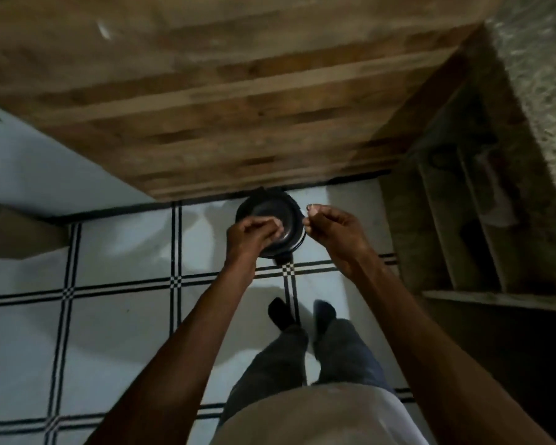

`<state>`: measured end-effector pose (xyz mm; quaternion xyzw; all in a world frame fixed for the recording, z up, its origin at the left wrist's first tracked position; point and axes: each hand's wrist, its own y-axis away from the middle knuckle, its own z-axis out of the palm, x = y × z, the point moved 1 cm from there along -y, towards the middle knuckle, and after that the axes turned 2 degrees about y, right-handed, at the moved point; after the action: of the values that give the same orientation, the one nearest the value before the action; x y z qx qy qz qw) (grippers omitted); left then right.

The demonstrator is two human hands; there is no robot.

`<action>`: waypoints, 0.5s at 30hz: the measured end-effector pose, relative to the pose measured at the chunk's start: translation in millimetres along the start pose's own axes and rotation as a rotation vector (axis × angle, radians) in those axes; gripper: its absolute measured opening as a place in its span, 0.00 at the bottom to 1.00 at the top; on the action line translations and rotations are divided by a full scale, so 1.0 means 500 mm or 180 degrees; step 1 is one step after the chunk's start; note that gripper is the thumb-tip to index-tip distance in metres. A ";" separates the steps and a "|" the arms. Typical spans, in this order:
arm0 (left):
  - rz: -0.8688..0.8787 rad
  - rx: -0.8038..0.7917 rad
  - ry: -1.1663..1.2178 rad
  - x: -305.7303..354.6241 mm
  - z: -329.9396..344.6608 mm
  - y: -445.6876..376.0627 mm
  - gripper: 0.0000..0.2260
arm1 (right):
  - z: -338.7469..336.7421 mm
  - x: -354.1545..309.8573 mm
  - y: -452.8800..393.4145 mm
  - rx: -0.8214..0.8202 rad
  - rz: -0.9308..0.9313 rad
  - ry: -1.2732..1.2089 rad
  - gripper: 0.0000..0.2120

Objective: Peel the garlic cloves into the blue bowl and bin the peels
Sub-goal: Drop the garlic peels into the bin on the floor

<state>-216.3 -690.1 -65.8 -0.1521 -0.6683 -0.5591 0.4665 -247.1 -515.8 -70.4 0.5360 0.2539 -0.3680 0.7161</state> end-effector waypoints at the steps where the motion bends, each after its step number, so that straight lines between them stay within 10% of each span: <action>1: -0.0011 0.0052 0.0036 0.002 -0.015 -0.013 0.09 | 0.016 0.008 -0.020 -0.0035 0.0042 0.0059 0.04; 15: -0.0355 0.0614 0.0162 -0.071 -0.122 -0.223 0.10 | 0.121 0.140 -0.261 0.0143 0.0521 0.0507 0.14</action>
<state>-251.1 -769.7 -165.4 -0.0548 -0.7145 -0.5209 0.4639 -311.2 -611.6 -181.4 0.5984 0.2570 -0.2701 0.7091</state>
